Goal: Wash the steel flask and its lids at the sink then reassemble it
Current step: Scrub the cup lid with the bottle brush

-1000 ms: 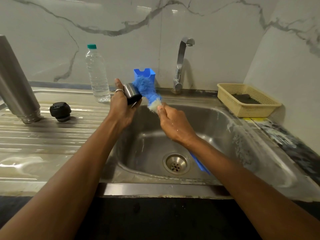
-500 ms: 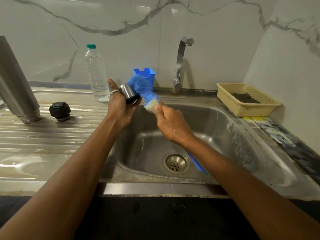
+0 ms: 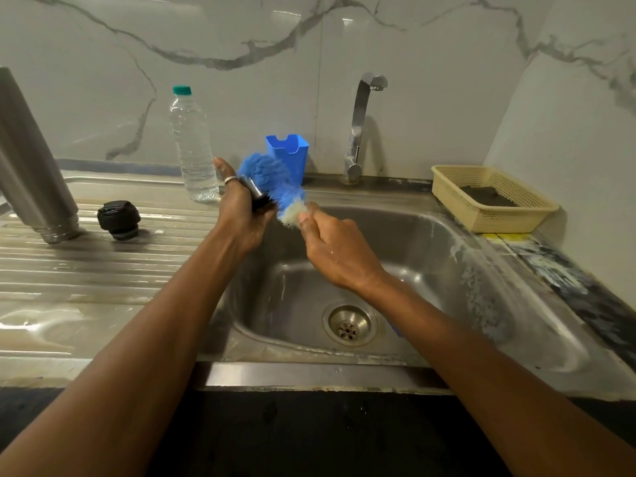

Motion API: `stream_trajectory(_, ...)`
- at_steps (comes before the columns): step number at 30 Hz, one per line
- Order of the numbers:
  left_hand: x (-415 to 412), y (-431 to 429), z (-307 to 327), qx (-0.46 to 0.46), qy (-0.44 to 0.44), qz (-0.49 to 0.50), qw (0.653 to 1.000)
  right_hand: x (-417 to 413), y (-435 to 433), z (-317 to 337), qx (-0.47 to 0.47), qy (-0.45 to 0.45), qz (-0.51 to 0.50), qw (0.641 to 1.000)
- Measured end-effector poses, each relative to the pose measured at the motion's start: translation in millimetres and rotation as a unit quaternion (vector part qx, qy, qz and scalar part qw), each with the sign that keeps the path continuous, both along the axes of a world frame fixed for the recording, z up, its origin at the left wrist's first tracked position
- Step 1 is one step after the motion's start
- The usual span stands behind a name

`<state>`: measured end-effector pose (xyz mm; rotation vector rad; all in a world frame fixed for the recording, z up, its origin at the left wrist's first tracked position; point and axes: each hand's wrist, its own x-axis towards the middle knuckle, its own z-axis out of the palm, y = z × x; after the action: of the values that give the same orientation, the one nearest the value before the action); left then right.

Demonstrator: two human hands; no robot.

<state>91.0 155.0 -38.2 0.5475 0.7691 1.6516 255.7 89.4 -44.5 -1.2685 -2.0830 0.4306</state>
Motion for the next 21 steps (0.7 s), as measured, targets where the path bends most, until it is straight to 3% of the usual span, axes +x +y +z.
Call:
stream_trajectory(3,4,-1,-1,-0.013,0.014,0.0,1.0,6,8,-1,-0.02,0.01,-0.033,0.999)
stream_trajectory(7,2,-2,0,0.007,0.038,0.006,0.999,5,0,-1,-0.019,0.007,-0.001,1.0)
stream_trajectory(11,3,-6,-2,-0.016,0.025,0.028,0.999,6,7,-2,-0.044,0.03,-0.034,0.998)
stream_trajectory(15,0,-5,0,-0.025,0.009,0.041,0.999,3,-2,-1,-0.03,0.012,0.009,0.999)
stream_trajectory(21,0,-2,-2,-0.014,-0.012,0.014,1.0,6,5,-4,-0.037,0.016,-0.007,0.999)
